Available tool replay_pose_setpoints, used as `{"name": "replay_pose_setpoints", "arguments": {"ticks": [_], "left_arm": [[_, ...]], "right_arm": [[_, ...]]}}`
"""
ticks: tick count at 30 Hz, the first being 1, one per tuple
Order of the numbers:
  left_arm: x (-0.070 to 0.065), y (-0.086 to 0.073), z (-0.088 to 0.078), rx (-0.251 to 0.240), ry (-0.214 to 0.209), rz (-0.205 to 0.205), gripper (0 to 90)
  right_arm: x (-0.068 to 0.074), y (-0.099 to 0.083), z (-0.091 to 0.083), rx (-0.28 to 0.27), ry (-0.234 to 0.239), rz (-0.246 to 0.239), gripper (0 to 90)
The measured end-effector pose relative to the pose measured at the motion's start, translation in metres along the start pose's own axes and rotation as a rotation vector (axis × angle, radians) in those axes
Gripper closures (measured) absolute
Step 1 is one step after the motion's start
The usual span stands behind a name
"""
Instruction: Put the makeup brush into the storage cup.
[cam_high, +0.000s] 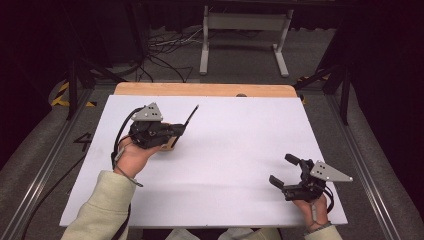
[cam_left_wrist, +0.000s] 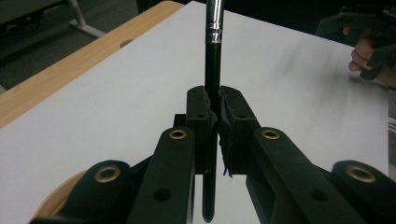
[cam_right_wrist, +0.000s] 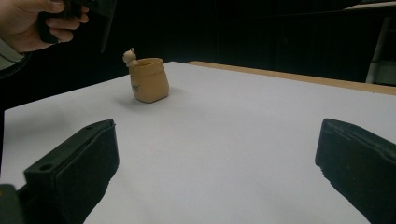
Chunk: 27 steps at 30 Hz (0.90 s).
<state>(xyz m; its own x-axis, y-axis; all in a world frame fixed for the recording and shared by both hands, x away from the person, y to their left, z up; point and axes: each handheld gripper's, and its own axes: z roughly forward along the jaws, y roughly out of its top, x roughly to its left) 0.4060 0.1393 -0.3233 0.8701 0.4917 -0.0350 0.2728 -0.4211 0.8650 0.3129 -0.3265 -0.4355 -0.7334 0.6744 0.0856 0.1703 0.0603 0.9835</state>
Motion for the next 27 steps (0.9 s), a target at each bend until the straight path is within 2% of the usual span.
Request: {"name": "replay_pose_setpoints", "arguments": {"ticks": [3,9,12,14,15,27], "left_arm": [[0.002,0.000,-0.001,-0.023,0.019,-0.008,83.4],[0.005,0.000,-0.002,-0.083,0.056,-0.051,83.3],[0.006,-0.002,-0.003,-0.126,0.083,-0.046,83.2],[0.008,-0.004,-0.005,-0.158,0.107,-0.060,83.2],[0.009,-0.006,-0.005,-0.177,0.114,-0.084,83.2],[0.019,-0.018,-0.007,-0.285,0.215,-0.154,83.2]], "right_arm": [[0.000,0.000,0.001,0.005,0.000,-0.003,0.0],[0.000,0.000,0.001,0.005,0.001,-0.001,0.0],[0.000,0.000,0.001,0.008,0.004,0.000,0.0],[0.000,-0.001,0.001,0.011,0.006,-0.001,0.0],[0.000,-0.001,0.001,0.013,0.007,-0.003,0.0],[0.000,-0.001,0.001,0.010,0.008,0.003,0.0]]}}
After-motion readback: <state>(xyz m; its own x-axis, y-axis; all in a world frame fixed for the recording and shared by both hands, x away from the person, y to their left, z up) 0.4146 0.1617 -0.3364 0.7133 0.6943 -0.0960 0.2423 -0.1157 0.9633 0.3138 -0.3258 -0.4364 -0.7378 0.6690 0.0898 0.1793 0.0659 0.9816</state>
